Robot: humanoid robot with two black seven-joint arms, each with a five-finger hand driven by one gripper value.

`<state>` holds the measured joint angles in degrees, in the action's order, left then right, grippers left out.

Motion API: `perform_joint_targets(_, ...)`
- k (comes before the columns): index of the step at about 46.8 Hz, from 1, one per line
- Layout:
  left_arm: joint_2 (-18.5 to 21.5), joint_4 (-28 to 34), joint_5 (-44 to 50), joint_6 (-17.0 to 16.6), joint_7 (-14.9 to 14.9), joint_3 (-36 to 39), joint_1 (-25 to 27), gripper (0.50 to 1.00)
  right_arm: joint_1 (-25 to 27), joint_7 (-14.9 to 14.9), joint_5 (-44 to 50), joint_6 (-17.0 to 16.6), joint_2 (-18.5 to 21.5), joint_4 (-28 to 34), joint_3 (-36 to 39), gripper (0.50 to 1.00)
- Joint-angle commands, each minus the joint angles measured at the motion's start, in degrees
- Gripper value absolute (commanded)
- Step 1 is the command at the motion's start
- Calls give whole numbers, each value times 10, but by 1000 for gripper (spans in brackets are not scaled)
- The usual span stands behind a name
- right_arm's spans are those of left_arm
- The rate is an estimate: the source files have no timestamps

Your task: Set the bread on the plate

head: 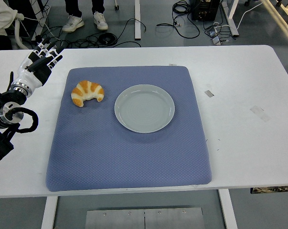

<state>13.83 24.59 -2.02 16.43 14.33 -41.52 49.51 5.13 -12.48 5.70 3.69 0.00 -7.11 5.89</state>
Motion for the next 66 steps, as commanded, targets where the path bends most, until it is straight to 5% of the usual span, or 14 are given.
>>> perform_joint_targets(1,-2,0,1,0,0,-5,1,983,0,0,0,0,0,1,0,1000)
perform_joint_targets(36,34,5,-10,12,-11,10,29,983,0,0,0,0,0,0,0,1000)
perform_joint_targets(43,52,6,-27,16,-21,79,56,983,1,0,0,0,0,0,0,1000)
perform_joint_targets(55,88,107,-40,26,-21,133,62,983,1,0,0,0,0,0,0,1000)
perform_joint_targets(66,92,122,-115,19,-44,162,84,983,1,0,0,0,0,0,0,1000)
